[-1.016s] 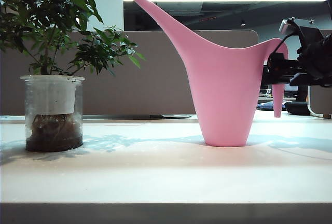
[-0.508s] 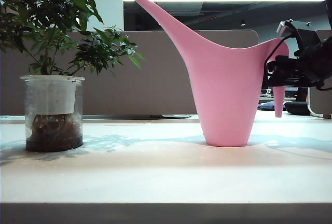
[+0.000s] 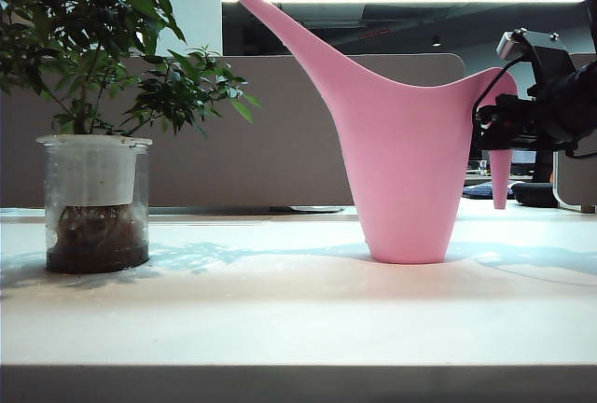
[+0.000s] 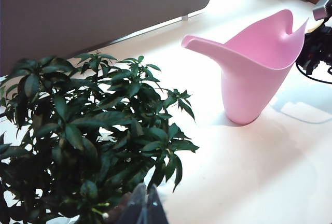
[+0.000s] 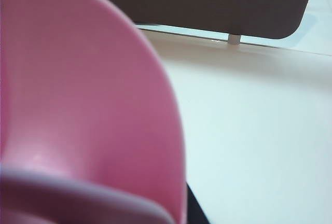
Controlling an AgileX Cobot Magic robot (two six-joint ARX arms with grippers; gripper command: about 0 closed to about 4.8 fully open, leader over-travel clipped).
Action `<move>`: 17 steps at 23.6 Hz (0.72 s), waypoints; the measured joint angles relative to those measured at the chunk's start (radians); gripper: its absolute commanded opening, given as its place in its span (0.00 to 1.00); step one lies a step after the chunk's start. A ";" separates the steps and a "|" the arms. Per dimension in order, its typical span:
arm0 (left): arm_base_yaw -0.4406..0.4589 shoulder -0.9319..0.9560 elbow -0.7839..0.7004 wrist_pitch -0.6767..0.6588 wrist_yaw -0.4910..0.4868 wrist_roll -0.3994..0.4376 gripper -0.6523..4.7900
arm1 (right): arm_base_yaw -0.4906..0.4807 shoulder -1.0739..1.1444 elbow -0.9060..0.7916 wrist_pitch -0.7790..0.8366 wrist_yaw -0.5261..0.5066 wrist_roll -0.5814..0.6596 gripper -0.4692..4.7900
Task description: Pick up the watering can from the table, water the potted plant, and put the can back.
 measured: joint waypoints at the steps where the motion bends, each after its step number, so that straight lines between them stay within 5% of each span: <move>1: 0.000 -0.002 0.000 0.000 0.000 0.000 0.11 | 0.000 0.000 0.000 0.000 0.000 0.000 0.30; 12: 0.000 -0.008 0.000 -0.016 0.000 0.000 0.11 | 0.000 -0.044 -0.002 -0.016 -0.009 -0.011 0.30; 17: 0.000 -0.019 0.000 -0.018 0.000 0.000 0.11 | -0.001 -0.186 0.000 0.018 0.071 -0.012 0.30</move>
